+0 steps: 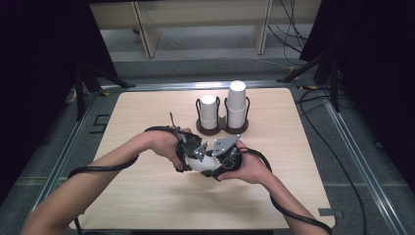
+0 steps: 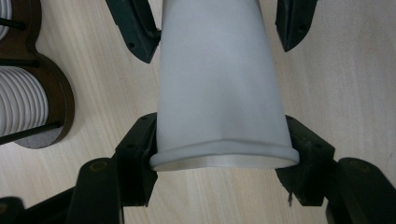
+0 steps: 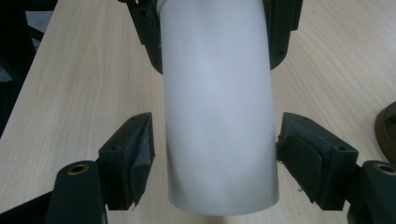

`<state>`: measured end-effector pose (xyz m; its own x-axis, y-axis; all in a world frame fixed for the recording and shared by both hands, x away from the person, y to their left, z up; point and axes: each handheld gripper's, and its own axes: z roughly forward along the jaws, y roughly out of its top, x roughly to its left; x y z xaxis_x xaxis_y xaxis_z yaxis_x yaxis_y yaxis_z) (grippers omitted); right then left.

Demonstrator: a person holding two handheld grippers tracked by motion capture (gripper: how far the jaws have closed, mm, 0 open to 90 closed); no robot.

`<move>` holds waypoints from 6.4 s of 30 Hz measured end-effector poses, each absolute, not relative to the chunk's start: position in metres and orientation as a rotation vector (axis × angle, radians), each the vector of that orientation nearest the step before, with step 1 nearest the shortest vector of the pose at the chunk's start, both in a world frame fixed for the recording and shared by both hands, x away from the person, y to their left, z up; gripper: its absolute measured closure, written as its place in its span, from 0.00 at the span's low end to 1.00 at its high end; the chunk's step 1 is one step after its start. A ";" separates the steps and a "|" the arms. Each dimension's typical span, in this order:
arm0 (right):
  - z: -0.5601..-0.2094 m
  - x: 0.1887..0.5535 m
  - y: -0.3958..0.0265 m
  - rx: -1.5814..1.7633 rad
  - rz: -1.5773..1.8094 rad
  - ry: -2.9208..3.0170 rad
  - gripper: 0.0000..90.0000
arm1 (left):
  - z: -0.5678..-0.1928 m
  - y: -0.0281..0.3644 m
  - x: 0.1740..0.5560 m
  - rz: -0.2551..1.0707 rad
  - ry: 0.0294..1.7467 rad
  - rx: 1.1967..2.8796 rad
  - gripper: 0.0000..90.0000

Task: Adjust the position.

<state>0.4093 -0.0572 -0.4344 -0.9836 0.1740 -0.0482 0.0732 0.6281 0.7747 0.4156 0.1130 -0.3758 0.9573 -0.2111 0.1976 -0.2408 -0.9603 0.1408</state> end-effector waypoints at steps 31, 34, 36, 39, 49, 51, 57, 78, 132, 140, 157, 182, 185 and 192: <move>-0.441 0.411 -0.051 0.176 1.262 2.751 0.40 | -0.376 0.108 0.414 0.261 -0.365 2.946 0.41; -0.442 0.409 -0.053 0.237 1.255 2.765 0.40 | -0.376 0.109 0.414 0.265 -0.362 2.924 0.39; -0.442 0.408 -0.054 0.244 1.268 2.762 0.40 | -0.377 0.110 0.415 0.269 -0.375 2.898 0.35; -0.444 0.411 -0.056 0.147 1.282 2.708 0.40 | -0.378 0.113 0.415 0.300 -0.379 2.857 0.28; -0.451 0.407 -0.070 0.230 1.351 2.639 0.40 | -0.378 0.127 0.414 0.359 -0.307 2.694 0.10; -0.452 0.407 -0.074 0.244 1.373 2.610 0.40 | -0.377 0.132 0.414 0.378 -0.308 2.669 0.07; -0.458 0.401 -0.088 0.340 1.471 2.551 0.40 | -0.378 0.144 0.412 0.404 -0.243 2.589 0.04; -0.466 0.376 -0.142 0.542 1.739 2.296 0.40 | -0.404 0.189 0.399 0.450 0.179 2.154 0.03; -0.472 0.346 -0.158 0.677 1.821 2.182 0.40 | -0.452 0.143 0.371 0.093 0.529 1.726 0.12; -0.474 0.346 -0.150 0.615 1.852 2.170 0.40 | -0.446 0.126 0.379 0.049 0.441 1.731 0.13; -0.475 0.344 -0.140 0.590 1.863 2.228 0.39 | -0.443 0.112 0.382 -0.023 0.376 1.674 0.20; -0.475 0.340 -0.142 0.457 1.610 2.444 0.22 | -0.429 0.099 0.368 0.181 -0.075 1.964 0.28; -0.476 0.339 -0.141 0.418 1.606 2.460 0.25 | -0.428 0.099 0.368 0.162 -0.116 1.980 0.28; -0.475 0.337 -0.139 0.362 1.644 2.477 0.36 | -0.428 0.099 0.368 0.108 -0.137 1.968 0.28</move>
